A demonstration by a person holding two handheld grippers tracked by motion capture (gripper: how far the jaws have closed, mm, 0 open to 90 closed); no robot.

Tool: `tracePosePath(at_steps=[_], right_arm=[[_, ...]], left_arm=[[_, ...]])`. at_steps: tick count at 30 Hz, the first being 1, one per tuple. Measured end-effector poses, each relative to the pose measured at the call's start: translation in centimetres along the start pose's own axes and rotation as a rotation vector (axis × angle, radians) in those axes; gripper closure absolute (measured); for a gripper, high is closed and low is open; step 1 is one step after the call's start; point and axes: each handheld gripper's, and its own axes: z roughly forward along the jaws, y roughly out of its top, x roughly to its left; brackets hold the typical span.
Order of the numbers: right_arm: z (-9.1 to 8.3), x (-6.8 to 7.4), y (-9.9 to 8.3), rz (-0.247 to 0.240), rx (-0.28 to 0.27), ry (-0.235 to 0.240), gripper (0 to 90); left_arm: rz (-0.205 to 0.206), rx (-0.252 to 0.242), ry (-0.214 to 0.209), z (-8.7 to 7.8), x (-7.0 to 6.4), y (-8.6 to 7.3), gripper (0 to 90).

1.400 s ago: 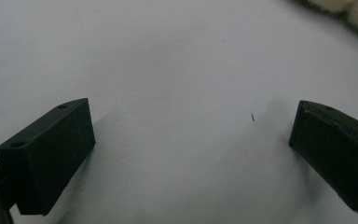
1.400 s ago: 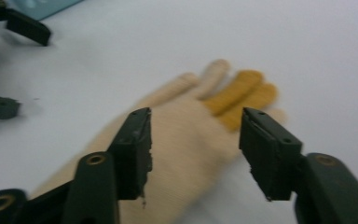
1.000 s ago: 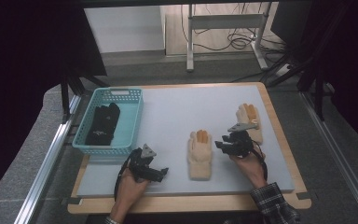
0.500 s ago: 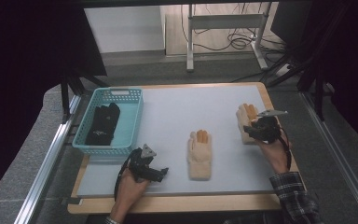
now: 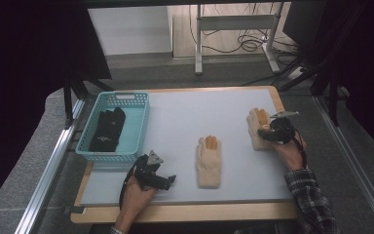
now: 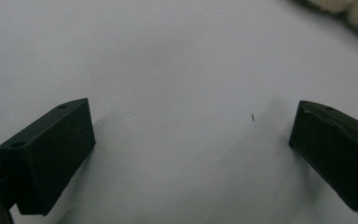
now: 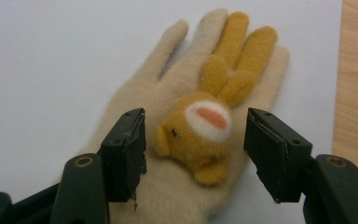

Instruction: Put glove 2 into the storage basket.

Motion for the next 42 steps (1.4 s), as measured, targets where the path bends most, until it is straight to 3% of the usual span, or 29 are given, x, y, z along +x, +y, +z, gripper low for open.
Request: tracePosePath(at_steps=[5, 6, 7, 11, 21, 31, 37, 38, 39, 42], right_arm=[[1.0, -0.3, 0.0, 0.025, 0.005, 0.018, 39.8], [1.1, -0.5, -0.1, 0.064, -0.004, 0.037, 47.3], [1.1, -0.5, -0.1, 0.064, -0.004, 0.037, 47.3], [0.7, -0.2, 0.1, 0.083, 0.014, 0.019, 57.1], [-1.8, 1.5, 0.8, 0.101, -0.04, 0.052, 58.0], [-5.6, 5.2, 2.0, 0.106, -0.104, 0.121, 58.0], [-7.9, 8.7, 2.7, 0.098, -0.136, 0.186, 57.9], [-8.5, 10.0, 2.8, 0.093, -0.142, 0.207, 57.9], [-8.5, 10.0, 2.8, 0.093, -0.142, 0.207, 57.9], [-9.3, 11.7, 3.0, 0.092, -0.151, 0.228, 57.8]], left_arm=[[0.0, -0.001, 0.0, 0.0, 0.0, 0.0, 0.2], [0.0, -0.001, 0.0, 0.0, 0.0, 0.0, 0.2], [0.0, -0.001, 0.0, 0.0, 0.0, 0.0, 0.2], [0.0, 0.0, -0.001, 0.0, 0.0, 0.0, 0.2], [0.0, 0.0, -0.001, 0.0, 0.0, 0.0, 0.2], [0.0, 0.0, 0.0, 0.0, 0.0, 0.0, 0.2], [0.0, 0.0, 0.001, 0.0, 0.0, 0.0, 0.2], [0.001, -0.001, 0.001, 0.0, 0.0, 0.0, 0.2], [0.001, -0.001, 0.001, 0.0, 0.0, 0.0, 0.2], [0.002, -0.001, 0.001, 0.0, 0.0, 0.0, 0.2]])
